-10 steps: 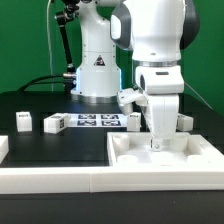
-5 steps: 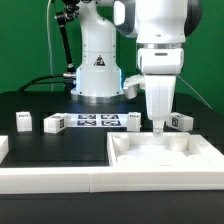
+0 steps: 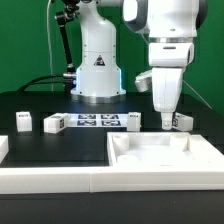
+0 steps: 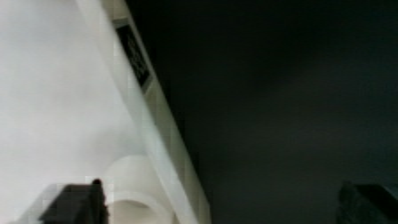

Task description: Assemble square table

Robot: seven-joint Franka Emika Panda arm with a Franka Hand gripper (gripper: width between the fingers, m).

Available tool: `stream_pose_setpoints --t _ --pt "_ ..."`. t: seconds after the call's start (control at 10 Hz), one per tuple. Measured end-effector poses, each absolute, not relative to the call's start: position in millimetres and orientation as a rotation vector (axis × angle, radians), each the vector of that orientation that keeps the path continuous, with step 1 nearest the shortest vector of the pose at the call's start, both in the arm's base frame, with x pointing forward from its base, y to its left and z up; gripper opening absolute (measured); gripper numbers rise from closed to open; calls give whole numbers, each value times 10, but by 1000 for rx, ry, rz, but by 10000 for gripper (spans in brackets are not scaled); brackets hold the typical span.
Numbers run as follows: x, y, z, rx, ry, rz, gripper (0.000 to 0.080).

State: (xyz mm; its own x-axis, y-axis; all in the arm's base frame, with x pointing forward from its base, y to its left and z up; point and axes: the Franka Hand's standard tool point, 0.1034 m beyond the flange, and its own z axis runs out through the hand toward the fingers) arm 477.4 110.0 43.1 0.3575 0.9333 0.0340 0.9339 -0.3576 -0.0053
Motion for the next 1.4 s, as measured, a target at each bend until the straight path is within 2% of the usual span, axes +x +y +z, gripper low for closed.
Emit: stream_pose_setpoints --t 0.2,0.8,1.1,1.4 --pt "4772 1098 428 -2578 -1751 -38 649" --pt "4519 1522 470 -2989 -830 -22 649" --pt "4509 1533 463 -2991 -814 -23 649" --pt "4304 1776 418 -2954 -933 -34 649"
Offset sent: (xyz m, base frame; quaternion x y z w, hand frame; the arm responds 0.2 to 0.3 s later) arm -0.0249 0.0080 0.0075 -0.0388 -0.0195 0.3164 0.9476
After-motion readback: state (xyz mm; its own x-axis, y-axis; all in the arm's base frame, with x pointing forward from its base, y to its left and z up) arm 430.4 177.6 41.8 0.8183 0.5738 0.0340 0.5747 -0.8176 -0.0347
